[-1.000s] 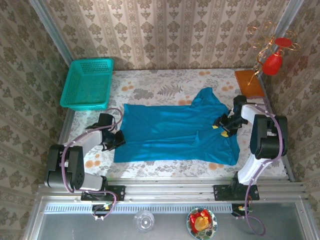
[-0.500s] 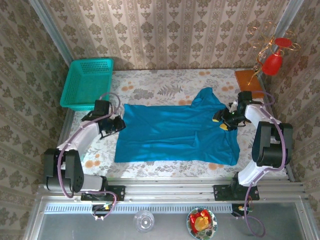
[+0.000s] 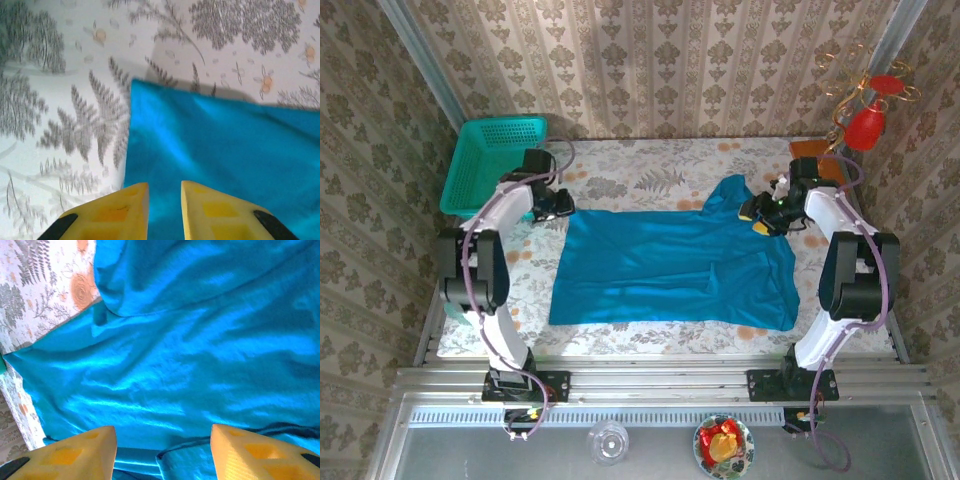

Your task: Fold the inside-out t-shirt

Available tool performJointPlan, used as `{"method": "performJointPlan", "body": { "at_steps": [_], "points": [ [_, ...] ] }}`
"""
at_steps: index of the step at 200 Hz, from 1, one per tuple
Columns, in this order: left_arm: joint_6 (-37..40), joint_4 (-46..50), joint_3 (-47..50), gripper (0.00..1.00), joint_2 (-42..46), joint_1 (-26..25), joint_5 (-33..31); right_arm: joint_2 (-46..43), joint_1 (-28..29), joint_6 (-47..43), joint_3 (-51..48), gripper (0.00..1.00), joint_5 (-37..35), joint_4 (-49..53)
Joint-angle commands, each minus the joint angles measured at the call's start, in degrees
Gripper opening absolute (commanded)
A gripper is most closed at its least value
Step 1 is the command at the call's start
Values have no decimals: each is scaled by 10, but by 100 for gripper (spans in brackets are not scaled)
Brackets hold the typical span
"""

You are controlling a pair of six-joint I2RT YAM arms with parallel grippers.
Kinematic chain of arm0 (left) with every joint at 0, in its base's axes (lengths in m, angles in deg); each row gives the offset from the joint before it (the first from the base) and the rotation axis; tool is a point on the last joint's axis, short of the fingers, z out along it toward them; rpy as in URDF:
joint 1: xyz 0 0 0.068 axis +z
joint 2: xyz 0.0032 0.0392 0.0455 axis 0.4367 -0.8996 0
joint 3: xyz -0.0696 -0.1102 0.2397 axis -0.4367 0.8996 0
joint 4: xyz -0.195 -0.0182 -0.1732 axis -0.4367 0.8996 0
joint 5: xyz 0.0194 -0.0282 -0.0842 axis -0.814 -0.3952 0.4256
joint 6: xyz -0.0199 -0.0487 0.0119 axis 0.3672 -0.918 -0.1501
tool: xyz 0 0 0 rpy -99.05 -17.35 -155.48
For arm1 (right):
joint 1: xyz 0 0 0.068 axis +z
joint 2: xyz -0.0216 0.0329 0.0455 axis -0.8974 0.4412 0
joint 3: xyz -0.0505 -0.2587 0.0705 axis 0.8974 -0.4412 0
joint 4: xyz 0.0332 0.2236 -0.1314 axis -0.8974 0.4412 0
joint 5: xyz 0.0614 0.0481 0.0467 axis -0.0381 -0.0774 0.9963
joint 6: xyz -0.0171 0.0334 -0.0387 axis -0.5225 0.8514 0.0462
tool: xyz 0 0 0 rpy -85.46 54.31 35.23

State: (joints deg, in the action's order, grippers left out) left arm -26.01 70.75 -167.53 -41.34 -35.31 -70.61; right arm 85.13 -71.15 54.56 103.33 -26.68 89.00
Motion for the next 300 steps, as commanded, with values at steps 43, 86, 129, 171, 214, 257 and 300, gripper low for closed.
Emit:
{"method": "performJointPlan", "body": {
  "at_steps": [43, 86, 129, 171, 214, 257, 300],
  "points": [
    [63, 106, -169, 29, -152, 7, 2, 35, 2, -10, 48, 53, 7, 42],
    [72, 151, -219, 29, -209, 11, -35, 41, 2, -12, 54, 53, 8, 46],
    [76, 149, -224, 30, -243, 14, -53, 47, 5, -12, 60, 53, 9, 49],
    [77, 144, -226, 29, -255, 14, -50, 55, 9, -11, 77, 53, 7, 55],
    [74, 144, -249, 29, -252, 16, -36, 64, 13, -11, 97, 53, 6, 59],
    [78, 148, -270, 30, -269, 21, -32, 78, 13, -13, 118, 53, 2, 65],
    [80, 156, -270, 23, -281, 22, -27, 96, 13, -14, 138, 53, -2, 68]
  ]
}}
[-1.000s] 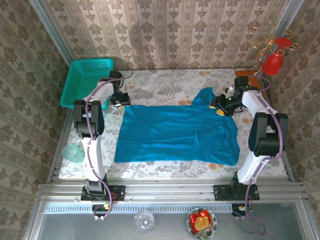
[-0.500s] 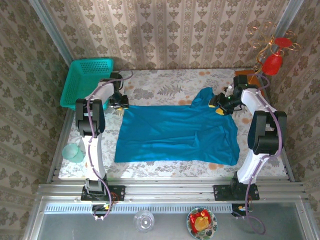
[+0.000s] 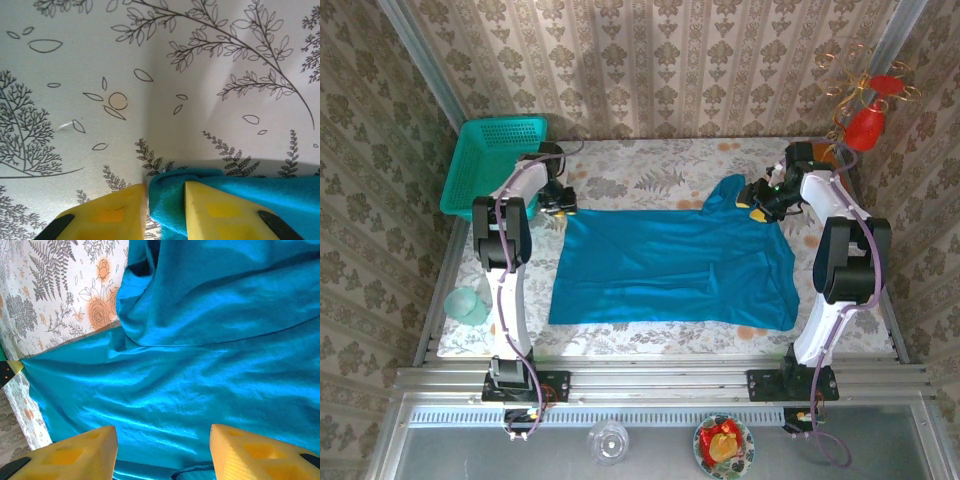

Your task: Fold the inside-out t-shirt

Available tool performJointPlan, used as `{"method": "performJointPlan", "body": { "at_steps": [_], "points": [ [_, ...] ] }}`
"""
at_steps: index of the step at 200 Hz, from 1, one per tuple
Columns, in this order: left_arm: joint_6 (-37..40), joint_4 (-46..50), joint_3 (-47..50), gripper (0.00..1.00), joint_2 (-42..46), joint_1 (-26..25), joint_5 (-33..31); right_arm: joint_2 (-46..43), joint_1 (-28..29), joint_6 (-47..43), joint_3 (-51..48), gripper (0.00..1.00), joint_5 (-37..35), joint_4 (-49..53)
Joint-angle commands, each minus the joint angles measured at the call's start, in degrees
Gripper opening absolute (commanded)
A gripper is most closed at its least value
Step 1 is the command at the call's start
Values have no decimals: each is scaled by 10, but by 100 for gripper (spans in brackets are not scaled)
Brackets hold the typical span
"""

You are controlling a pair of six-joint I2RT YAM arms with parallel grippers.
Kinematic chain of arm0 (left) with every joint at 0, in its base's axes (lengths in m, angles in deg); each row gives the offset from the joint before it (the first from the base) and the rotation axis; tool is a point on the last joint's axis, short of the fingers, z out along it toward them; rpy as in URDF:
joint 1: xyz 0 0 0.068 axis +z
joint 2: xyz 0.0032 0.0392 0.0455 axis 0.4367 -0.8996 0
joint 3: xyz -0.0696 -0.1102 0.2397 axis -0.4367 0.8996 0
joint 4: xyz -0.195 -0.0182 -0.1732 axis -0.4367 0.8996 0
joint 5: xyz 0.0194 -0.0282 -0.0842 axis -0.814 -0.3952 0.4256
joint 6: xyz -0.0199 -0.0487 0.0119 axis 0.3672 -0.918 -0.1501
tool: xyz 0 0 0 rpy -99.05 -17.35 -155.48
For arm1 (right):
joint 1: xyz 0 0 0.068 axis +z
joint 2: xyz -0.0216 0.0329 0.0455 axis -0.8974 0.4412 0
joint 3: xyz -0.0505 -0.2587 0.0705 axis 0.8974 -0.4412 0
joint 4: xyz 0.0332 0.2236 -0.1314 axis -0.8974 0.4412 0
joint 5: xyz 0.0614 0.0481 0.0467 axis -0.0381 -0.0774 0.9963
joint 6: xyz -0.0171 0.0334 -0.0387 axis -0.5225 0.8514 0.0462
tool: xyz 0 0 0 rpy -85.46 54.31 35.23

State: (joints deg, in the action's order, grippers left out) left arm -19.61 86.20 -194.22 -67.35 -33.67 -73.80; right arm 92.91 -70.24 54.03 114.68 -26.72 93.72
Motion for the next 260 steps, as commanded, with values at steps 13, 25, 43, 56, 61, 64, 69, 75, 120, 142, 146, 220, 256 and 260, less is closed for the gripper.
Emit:
{"method": "performJointPlan", "body": {
  "at_steps": [13, 25, 43, 56, 61, 64, 69, 75, 120, 142, 146, 220, 256, 260],
  "points": [
    [17, 1, -3, 19, -21, 6, 4, 29, 4, -12, 35, 53, -10, 23],
    [19, -1, -3, 14, -21, 5, 5, 42, 5, -21, 53, 53, -27, 30],
    [22, -1, -3, 9, -21, 5, 7, 65, 8, -42, 86, 53, -51, 36],
    [23, -5, 2, 7, -16, 5, 7, 84, 10, -60, 114, 52, -73, 31],
    [22, -7, 5, 6, -14, 5, 7, 94, 12, -68, 128, 52, -83, 34],
    [23, -8, 7, 6, -13, 5, 8, 100, 13, -73, 137, 52, -90, 35],
    [23, -10, 8, 5, -11, 5, 8, 110, 15, -82, 153, 52, -101, 39],
    [22, -12, 11, 5, -9, 5, 9, 124, 17, -93, 175, 52, -115, 46],
    [22, -21, 26, 4, 0, 5, 14, 280, 47, -165, 413, 47, -243, 157],
    [23, -18, 25, 4, 0, 5, 14, 372, 52, -179, 562, 44, -288, 220],
    [23, -18, 26, 4, 0, 5, 13, 388, 52, -179, 586, 43, -294, 227],
    [23, -9, 11, 2, -6, -3, 9, 480, 53, -191, 675, 32, -289, 160],
    [23, -7, 13, 2, -8, -5, 6, 501, 57, -205, 676, 28, -283, 132],
    [23, -7, 14, 2, -9, -5, 6, 504, 58, -206, 676, 28, -286, 129]
  ]
}}
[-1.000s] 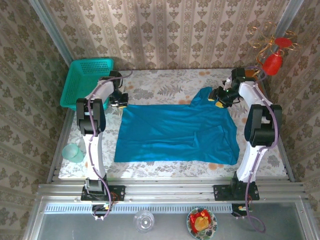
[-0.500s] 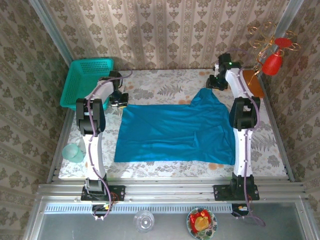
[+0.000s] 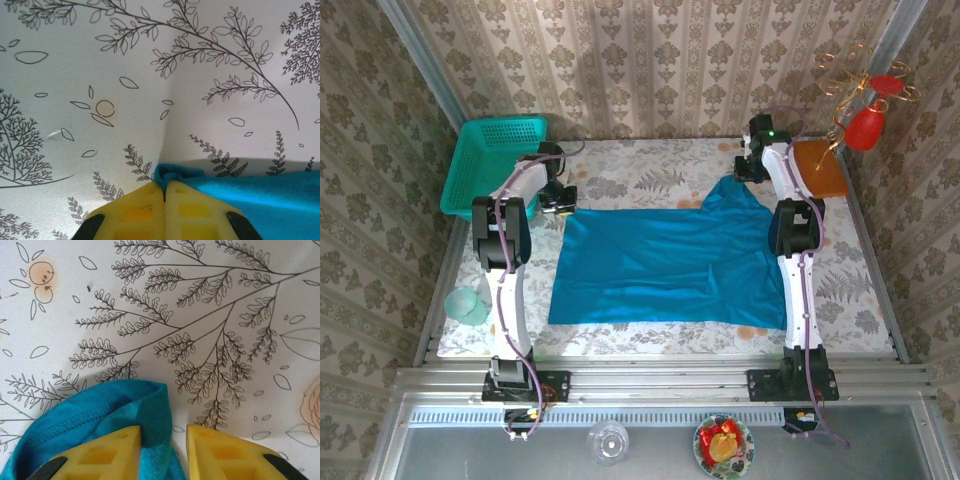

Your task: Fold the inside-out t-shirt

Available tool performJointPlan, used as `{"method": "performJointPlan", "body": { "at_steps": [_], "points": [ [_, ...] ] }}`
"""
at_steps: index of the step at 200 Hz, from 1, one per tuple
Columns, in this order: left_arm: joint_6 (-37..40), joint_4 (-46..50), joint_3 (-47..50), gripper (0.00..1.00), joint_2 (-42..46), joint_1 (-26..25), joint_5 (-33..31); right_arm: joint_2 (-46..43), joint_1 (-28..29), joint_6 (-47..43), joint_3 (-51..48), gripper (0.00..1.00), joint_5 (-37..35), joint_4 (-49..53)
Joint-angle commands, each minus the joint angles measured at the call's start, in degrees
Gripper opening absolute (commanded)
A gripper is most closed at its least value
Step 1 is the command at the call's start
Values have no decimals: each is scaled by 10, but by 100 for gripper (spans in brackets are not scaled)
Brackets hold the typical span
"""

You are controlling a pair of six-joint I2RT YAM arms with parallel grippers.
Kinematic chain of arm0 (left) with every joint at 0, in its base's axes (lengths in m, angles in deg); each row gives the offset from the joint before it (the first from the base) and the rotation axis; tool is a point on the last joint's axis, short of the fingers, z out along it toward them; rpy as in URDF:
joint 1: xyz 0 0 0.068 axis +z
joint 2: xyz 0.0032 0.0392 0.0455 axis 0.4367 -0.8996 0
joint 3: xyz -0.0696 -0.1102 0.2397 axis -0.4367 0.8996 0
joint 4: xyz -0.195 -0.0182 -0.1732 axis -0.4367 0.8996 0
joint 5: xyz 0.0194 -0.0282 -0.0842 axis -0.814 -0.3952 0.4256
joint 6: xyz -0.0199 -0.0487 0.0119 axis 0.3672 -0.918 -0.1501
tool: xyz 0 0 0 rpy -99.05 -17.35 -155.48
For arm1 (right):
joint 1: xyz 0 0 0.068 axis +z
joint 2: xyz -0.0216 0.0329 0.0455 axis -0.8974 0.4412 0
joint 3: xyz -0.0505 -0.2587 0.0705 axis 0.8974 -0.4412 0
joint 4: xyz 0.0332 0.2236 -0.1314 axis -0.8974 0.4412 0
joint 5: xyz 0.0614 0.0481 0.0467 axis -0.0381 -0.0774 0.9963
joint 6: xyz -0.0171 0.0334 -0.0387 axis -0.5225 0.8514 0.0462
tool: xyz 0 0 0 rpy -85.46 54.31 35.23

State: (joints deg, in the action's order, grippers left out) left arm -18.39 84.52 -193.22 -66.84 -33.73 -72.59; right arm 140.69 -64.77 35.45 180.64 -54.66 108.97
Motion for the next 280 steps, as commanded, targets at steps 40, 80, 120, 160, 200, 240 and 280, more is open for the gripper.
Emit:
{"method": "performJointPlan", "body": {
  "at_steps": [40, 80, 120, 160, 200, 240, 280],
  "points": [
    [12, 11, 7, 2, -12, -5, -8, 38, 4, -27, 17, 14, -14, -40],
    [0, -59, 46, 0, 37, -8, -11, -12, 3, -22, 2, 0, -58, -55],
    [-22, -146, 87, 0, 95, -8, -6, -133, -7, -13, -95, 0, -70, -119],
    [-19, -176, 86, 0, 118, -12, -3, -200, -9, -22, -141, 0, -73, -135],
    [-13, -265, 171, 0, 185, -18, -11, -278, -10, -15, -231, 0, -75, -142],
    [-21, -320, 253, 0, 240, -15, -21, -402, -10, 16, -397, 0, -79, -175],
    [-38, -416, 376, 0, 318, -10, 13, -509, -11, 44, -544, 0, -84, -183]
  ]
}}
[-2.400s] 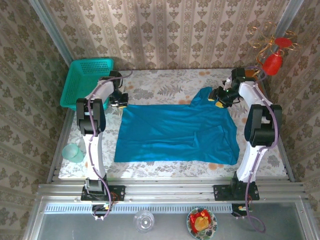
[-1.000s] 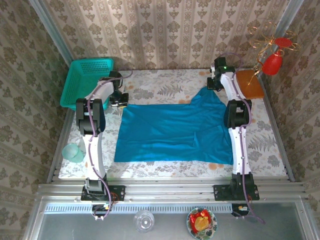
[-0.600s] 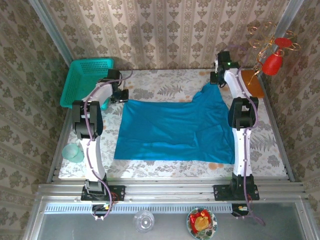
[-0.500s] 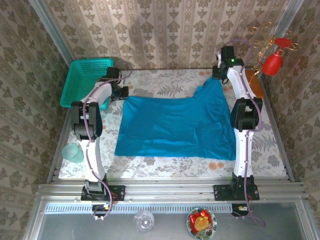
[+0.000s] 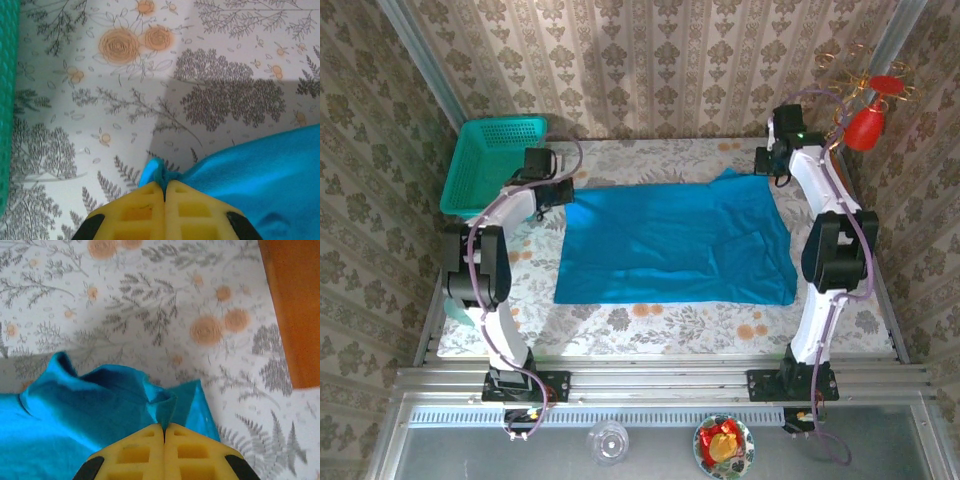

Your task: Fold the inside-out t-shirt

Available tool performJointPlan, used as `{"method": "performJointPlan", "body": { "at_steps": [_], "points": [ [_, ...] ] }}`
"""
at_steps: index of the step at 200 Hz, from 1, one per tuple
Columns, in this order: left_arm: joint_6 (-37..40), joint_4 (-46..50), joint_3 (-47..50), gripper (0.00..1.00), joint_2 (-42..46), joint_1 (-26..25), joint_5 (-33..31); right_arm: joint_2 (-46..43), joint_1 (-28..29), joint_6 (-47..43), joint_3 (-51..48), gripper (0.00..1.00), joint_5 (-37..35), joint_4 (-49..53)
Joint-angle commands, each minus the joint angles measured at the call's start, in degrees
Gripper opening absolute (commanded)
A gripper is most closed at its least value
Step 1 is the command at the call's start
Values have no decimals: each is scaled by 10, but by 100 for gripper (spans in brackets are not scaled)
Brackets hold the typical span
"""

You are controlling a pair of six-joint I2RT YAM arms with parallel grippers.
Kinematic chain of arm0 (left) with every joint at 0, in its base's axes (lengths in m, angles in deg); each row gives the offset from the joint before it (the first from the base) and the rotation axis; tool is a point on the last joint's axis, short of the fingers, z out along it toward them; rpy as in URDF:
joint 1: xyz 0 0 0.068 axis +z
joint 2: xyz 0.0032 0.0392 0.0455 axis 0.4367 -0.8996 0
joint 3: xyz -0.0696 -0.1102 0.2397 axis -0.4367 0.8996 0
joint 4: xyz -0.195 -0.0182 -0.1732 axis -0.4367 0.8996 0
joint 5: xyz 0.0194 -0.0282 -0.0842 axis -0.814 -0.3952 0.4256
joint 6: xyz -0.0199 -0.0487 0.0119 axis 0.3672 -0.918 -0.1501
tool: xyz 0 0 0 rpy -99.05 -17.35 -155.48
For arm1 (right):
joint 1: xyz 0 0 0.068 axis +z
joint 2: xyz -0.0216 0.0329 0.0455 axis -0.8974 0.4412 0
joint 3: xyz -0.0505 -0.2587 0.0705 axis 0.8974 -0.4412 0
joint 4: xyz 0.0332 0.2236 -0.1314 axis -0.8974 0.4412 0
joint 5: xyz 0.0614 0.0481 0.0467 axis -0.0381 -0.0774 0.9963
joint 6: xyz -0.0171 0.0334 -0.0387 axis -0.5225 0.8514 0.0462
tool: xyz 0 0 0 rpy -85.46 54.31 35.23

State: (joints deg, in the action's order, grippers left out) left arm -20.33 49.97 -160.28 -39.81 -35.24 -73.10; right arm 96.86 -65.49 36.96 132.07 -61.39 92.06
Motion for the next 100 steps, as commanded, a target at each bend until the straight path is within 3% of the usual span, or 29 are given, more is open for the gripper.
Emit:
{"method": "performJointPlan", "body": {
  "at_steps": [1, 100],
  "points": [
    [-19, -71, 50, 0, 49, 5, 18, -74, -3, 29, -62, 0, -17, -14],
    [-80, -124, 243, 0, 189, 21, 44, -269, -20, 121, -334, 0, -6, -20]
  ]
}}
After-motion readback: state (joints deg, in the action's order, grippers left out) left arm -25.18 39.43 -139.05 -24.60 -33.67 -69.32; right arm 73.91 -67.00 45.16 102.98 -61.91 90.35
